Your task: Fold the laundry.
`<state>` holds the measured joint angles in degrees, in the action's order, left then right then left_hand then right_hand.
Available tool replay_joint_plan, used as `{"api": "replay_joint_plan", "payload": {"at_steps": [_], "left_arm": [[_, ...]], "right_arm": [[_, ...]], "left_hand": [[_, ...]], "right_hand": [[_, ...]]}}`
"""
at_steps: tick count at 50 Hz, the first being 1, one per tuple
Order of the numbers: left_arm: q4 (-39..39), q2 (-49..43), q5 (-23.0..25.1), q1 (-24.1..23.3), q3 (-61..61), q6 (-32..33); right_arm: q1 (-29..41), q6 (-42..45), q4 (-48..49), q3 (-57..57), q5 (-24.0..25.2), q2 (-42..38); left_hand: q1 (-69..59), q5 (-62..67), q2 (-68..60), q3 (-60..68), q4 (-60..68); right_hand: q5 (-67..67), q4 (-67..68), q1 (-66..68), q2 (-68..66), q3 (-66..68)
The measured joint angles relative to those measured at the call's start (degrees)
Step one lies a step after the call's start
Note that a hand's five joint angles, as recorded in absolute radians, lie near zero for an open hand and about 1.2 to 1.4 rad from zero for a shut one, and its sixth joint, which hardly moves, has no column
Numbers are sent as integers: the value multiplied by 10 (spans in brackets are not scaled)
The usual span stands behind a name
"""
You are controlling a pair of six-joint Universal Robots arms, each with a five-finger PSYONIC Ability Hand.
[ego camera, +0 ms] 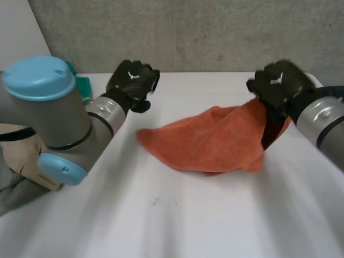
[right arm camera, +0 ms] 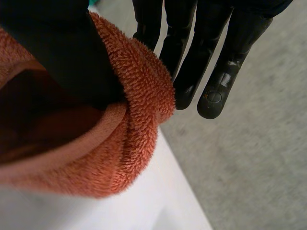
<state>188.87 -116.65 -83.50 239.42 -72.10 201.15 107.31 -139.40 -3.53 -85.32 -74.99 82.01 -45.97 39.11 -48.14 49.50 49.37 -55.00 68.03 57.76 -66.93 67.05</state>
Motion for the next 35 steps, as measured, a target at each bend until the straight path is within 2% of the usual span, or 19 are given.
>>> {"api": "replay_joint_plan", "payload": {"at_steps": [1, 2, 4, 5, 6, 8, 16, 27, 29, 30, 31, 34, 35], "left_arm": [[-2, 13, -1, 0, -10, -18], [-4, 19, -2, -1, -15, -27], [-6, 25, -4, -1, -22, -39], [-13, 39, -10, -3, -50, -85], [-16, 41, -13, -5, -62, -104], [-20, 39, -18, -10, -82, -135], [-26, -34, -17, -59, -108, -221], [-24, -112, -9, -131, -32, -304], [-24, -121, -8, -136, -21, -323], [-24, -125, -7, -138, -15, -334], [-24, -128, -7, -139, -12, -342], [-24, -132, -7, -139, -5, -374], [-24, -132, -7, -139, -4, -377]], "right_arm": [[3, -4, -19, 14, 1, 9], [5, -5, -29, 21, 1, 13], [6, -8, -41, 29, 2, 16], [13, -16, -75, 49, 4, 23], [16, -20, -84, 54, 4, 24], [23, -28, -97, 60, 5, 23], [69, -44, -102, 72, -8, 21], [103, -57, -98, 72, -31, 61], [104, -61, -98, 70, -31, 66], [103, -64, -98, 69, -31, 69], [103, -65, -98, 68, -31, 70], [100, -70, -99, 63, -32, 73], [99, -70, -99, 61, -32, 74]], "left_hand": [[117, -105, 104, -104, -106], [172, -160, 149, -160, -162], [172, -160, 149, -160, -162], [228, -238, 223, -235, -239], [257, -293, 278, -289, -295], [298, -332, 319, -329, -334], [304, -349, 335, -344, -348], [303, -349, 334, -342, -347], [231, -277, 267, -281, -279], [136, -192, 171, -186, -195], [111, -169, 148, -163, -171], [-192, 139, -160, 143, 144], [-194, 146, -164, 147, 154]], "right_hand": [[0, 0, 0, 0, 0], [0, 0, 0, 0, 0], [0, 0, 0, 0, 0], [0, 0, 1, 0, 4], [0, 0, 1, 0, 5], [0, 0, 1, 0, 6], [0, 0, 1, 0, 6], [0, 0, 1, 0, 6], [0, 0, 1, 0, 6], [0, 0, 1, 0, 6], [0, 0, 1, 0, 6], [0, 0, 1, 0, 6], [0, 0, 1, 0, 6]]}}
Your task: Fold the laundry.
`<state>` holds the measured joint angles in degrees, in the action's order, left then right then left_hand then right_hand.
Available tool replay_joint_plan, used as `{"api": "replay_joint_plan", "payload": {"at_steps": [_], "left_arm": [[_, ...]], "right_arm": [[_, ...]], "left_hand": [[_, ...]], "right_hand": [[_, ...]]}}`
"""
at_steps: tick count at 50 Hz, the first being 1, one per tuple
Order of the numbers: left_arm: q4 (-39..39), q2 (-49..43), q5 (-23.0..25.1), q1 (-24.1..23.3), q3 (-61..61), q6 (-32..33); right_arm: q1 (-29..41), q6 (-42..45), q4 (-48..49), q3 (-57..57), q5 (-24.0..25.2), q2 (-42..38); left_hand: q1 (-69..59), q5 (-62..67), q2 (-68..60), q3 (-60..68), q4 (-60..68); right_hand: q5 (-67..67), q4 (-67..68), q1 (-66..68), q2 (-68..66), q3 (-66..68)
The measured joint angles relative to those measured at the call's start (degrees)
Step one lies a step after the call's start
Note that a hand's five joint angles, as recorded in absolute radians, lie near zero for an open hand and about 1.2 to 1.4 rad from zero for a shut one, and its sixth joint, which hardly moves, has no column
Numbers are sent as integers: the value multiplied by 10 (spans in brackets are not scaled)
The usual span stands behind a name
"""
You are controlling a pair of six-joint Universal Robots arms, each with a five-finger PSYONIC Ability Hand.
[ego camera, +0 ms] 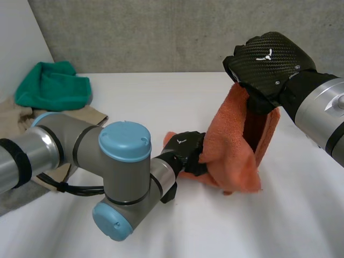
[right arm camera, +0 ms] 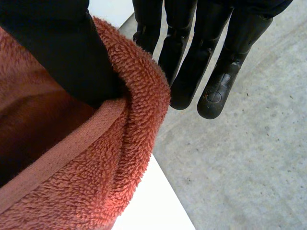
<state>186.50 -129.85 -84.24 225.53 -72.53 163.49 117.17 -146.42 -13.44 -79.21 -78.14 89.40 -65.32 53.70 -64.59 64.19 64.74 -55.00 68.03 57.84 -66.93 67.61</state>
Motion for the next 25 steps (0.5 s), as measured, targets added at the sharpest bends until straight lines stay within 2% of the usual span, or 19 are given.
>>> {"api": "replay_joint_plan", "payload": {"at_steps": [7, 17, 20, 25], "left_arm": [[-17, 52, -7, 27, -18, -16], [-135, 262, -3, 90, -78, 38], [-164, 288, 2, 104, -80, 53], [-182, 288, 11, 136, -74, 79]], "right_arm": [[-14, 13, -4, -9, 2, -1], [-81, 69, -2, 29, 6, -1], [-86, 75, 6, 42, 10, -6], [-52, 76, 34, 44, 9, -47]], "left_hand": [[0, 14, -37, 36, 37], [0, 14, -39, 39, 38], [0, 14, -39, 39, 38], [0, 14, -39, 39, 38]], "right_hand": [[0, 0, 0, 0, 0], [0, 0, 0, 0, 0], [0, 0, 0, 0, 0], [0, 0, 0, 0, 0]]}}
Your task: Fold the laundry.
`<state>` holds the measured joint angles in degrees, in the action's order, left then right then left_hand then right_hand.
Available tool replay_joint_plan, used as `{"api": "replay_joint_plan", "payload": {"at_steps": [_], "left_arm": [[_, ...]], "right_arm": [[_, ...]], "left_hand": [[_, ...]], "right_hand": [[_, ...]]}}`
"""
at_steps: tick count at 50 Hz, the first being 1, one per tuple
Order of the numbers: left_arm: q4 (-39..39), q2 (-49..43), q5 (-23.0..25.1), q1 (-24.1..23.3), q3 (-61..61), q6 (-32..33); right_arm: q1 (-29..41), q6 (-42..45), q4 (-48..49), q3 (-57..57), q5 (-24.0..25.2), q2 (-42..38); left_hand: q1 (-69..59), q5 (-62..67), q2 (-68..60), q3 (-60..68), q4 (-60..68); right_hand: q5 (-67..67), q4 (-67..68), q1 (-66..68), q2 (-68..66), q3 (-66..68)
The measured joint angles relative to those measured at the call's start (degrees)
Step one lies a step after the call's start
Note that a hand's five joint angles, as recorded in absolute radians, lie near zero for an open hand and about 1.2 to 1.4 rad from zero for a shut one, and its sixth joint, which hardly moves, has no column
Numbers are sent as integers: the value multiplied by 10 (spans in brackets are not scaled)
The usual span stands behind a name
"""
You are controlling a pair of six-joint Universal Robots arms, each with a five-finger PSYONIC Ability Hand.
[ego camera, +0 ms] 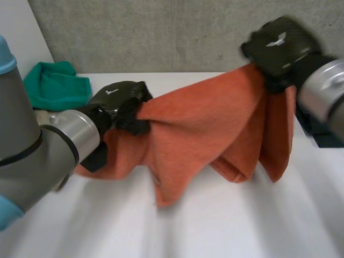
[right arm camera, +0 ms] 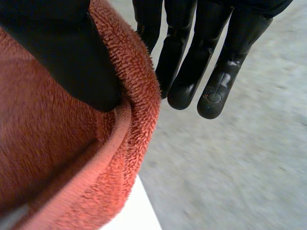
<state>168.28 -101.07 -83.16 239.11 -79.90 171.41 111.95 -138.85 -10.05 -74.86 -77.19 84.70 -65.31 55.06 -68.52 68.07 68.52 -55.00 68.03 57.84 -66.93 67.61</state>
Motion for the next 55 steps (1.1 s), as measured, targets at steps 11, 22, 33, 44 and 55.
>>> {"api": "replay_joint_plan", "payload": {"at_steps": [11, 22, 33, 44, 55], "left_arm": [[26, -204, -2, 80, 99, 147], [56, -308, -65, 88, 193, 195], [113, -106, -109, 84, 4, 193], [120, -14, -108, 29, -204, 191], [214, -113, -114, -6, -222, 188]], "right_arm": [[126, 1, 155, 23, -49, -230], [154, -12, 244, 50, -81, -321], [83, -139, 55, 4, -72, -192], [-64, -163, -97, -47, -7, -162], [-98, -147, 39, -128, 35, -225]], "left_hand": [[22, -18, 43, -39, -44], [384, -391, 420, -413, -425], [386, -398, 425, -417, -430], [386, -398, 425, -418, -430], [385, -403, 430, -422, -435]], "right_hand": [[0, 3, 0, 0, 0], [513, -547, -457, 542, -553], [513, -547, -457, 542, -555], [513, -547, -457, 542, -555], [506, -545, -455, 541, -539]]}}
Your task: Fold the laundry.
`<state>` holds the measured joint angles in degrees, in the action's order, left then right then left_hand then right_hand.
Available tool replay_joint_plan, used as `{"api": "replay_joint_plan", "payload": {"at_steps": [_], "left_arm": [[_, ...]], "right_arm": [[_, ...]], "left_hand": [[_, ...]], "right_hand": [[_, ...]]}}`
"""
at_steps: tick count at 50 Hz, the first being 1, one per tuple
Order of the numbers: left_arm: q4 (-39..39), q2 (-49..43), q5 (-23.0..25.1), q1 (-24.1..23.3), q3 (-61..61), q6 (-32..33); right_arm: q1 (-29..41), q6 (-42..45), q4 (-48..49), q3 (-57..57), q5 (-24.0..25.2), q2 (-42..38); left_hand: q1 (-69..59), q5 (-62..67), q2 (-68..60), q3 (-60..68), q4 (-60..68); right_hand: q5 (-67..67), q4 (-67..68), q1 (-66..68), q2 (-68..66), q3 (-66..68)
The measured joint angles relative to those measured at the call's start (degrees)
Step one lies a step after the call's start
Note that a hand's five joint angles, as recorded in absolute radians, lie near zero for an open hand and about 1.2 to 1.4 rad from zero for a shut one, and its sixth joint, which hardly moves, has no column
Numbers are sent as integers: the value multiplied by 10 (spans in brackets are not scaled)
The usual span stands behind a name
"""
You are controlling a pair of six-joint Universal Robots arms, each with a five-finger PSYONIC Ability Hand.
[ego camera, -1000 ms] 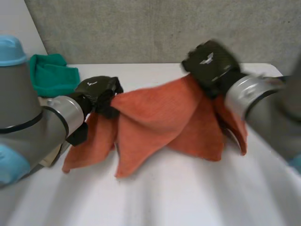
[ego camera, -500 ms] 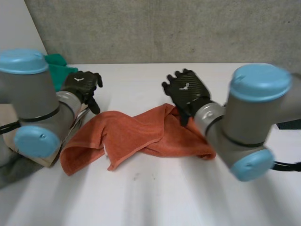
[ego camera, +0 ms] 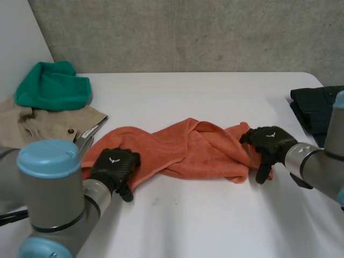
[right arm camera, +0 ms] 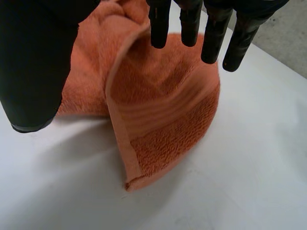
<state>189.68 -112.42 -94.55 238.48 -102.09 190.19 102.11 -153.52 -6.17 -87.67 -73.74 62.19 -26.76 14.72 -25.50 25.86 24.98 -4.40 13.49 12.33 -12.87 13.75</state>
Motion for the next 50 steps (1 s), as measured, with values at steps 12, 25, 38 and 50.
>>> {"api": "replay_joint_plan", "payload": {"at_steps": [12, 25, 38, 50], "left_arm": [[56, -68, -12, 4, 50, 6], [61, -103, -40, 6, 100, 7], [-11, 114, -36, 32, 104, 101], [-197, 252, 8, 94, 164, 254]], "right_arm": [[6, -2, 95, 5, -3, -80], [3, -1, 130, 16, -17, -80], [-47, 91, -2, 55, -14, 93], [-71, 264, -232, 158, -9, 260]], "left_hand": [[-14, 28, -22, 17, 24], [-369, 400, -425, 421, 434], [-369, 400, -429, 422, 435], [-373, 416, -429, 422, 436]], "right_hand": [[-175, 193, 169, -206, 195], [-524, 546, 282, -545, 541], [-524, 546, 282, -545, 541], [-524, 546, 282, -545, 541]]}}
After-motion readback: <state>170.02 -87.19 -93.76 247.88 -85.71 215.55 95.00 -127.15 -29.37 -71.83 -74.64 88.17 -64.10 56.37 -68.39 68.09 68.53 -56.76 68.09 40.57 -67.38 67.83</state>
